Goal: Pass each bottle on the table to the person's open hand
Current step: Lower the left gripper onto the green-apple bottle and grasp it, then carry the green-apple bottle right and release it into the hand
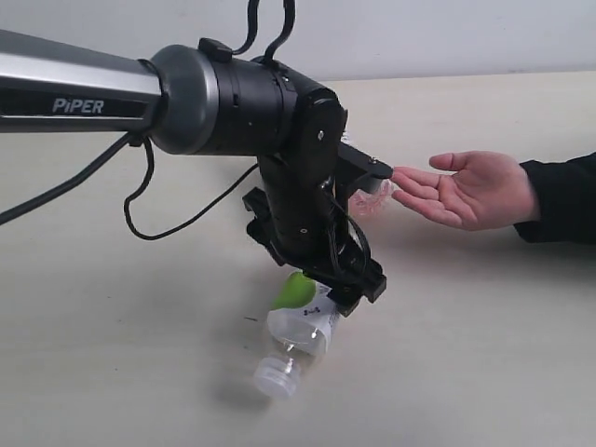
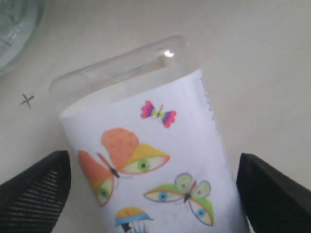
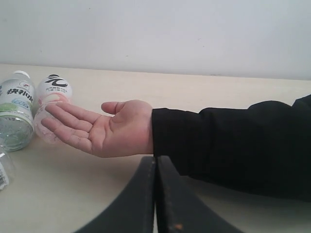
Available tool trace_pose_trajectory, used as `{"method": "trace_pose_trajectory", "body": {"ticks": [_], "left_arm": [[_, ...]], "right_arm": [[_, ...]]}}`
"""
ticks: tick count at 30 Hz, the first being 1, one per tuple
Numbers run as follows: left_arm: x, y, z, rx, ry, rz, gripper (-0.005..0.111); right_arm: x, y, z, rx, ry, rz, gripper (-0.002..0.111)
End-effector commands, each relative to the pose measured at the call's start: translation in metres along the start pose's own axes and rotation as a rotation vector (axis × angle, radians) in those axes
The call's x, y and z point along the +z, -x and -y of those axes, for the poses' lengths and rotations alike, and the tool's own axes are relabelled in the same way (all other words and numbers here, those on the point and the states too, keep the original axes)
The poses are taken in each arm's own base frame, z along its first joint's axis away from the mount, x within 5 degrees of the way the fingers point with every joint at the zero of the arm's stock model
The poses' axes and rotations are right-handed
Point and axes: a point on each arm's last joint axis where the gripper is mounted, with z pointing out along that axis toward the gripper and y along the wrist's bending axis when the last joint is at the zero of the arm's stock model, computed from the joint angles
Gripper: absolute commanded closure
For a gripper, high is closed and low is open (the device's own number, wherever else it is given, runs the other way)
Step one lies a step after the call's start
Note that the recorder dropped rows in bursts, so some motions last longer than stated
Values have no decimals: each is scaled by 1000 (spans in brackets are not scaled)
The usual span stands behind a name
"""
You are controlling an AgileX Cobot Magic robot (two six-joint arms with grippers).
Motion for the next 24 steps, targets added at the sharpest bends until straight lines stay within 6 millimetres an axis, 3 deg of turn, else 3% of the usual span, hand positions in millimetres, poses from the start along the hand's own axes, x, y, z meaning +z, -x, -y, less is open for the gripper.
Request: {"method": "trace_pose_trajectory", "body": {"ticks": [1, 4, 5, 12, 17, 20, 24], "left_arm": [[8, -1, 2, -23, -18, -16, 19], [7, -2, 3, -52, -33, -27, 30], [7, -3, 3, -65, -33, -40, 45], [1, -9, 4, -68, -38, -101, 107], [-36, -2, 12, -116, -123, 35, 107], [-76, 9, 27, -172, -240, 252, 107], [-105, 24, 47, -319, -434, 460, 107]], "right_arm": [[0, 0, 0, -4, -5, 14, 108], [0, 0, 0, -4, -5, 14, 108], [0, 0, 0, -4, -5, 14, 108], [0, 0, 0, -4, -5, 14, 108], [0, 0, 0, -4, -5, 14, 108], [0, 0, 0, -4, -5, 14, 108], [0, 0, 0, -4, -5, 14, 108]]}}
